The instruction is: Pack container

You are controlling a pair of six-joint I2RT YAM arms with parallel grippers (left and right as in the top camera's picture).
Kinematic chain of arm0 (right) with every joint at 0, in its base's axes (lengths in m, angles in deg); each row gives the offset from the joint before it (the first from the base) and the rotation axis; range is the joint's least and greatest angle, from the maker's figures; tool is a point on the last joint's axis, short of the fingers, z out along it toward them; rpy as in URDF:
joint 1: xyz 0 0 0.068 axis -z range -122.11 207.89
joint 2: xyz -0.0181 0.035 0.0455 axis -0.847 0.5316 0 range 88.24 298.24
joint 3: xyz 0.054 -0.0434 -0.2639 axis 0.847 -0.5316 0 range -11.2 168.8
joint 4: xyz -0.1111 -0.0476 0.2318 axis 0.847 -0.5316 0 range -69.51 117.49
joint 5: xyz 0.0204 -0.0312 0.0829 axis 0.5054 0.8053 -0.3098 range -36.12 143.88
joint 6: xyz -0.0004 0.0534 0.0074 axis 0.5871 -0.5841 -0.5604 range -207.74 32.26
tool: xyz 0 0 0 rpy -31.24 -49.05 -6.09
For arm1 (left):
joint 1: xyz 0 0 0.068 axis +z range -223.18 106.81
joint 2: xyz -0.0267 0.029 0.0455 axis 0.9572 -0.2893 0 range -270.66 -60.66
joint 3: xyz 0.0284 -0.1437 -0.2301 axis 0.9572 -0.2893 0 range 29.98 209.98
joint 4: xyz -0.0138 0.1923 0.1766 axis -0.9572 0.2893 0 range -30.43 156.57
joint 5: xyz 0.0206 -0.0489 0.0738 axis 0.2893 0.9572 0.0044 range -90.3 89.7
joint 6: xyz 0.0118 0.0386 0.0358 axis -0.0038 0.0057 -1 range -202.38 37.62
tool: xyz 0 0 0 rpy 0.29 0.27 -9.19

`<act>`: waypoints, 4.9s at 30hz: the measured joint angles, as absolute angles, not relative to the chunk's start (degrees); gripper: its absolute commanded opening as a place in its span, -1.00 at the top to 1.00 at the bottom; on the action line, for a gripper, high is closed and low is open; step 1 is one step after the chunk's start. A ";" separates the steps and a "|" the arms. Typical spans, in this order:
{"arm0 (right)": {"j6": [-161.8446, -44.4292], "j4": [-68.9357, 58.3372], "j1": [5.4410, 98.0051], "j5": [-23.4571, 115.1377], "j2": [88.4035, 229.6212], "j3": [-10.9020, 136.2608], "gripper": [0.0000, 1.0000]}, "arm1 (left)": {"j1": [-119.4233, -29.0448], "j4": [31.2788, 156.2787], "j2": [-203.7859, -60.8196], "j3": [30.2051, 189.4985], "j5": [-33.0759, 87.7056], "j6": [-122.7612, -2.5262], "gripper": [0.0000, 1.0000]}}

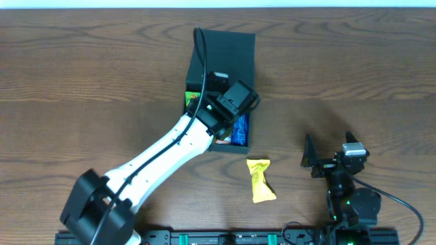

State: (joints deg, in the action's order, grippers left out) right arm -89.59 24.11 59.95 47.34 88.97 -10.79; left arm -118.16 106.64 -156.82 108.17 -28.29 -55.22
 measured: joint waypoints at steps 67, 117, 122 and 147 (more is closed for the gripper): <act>-89.59 24.11 59.95 47.36 88.97 -10.79 -0.98 | -110.02 81.68 -150.59 87.69 -14.74 -61.65 0.86; -89.59 24.09 59.95 47.36 88.97 -10.79 -0.99 | -113.06 69.07 -146.30 75.80 -10.28 -57.15 0.88; -89.59 24.11 59.95 47.36 88.97 -10.79 -0.98 | -113.08 67.41 -146.28 74.88 -8.46 -55.53 0.89; -89.59 24.11 59.95 47.36 88.97 -10.79 -0.99 | -113.15 80.89 -143.31 77.09 -1.06 -56.64 0.89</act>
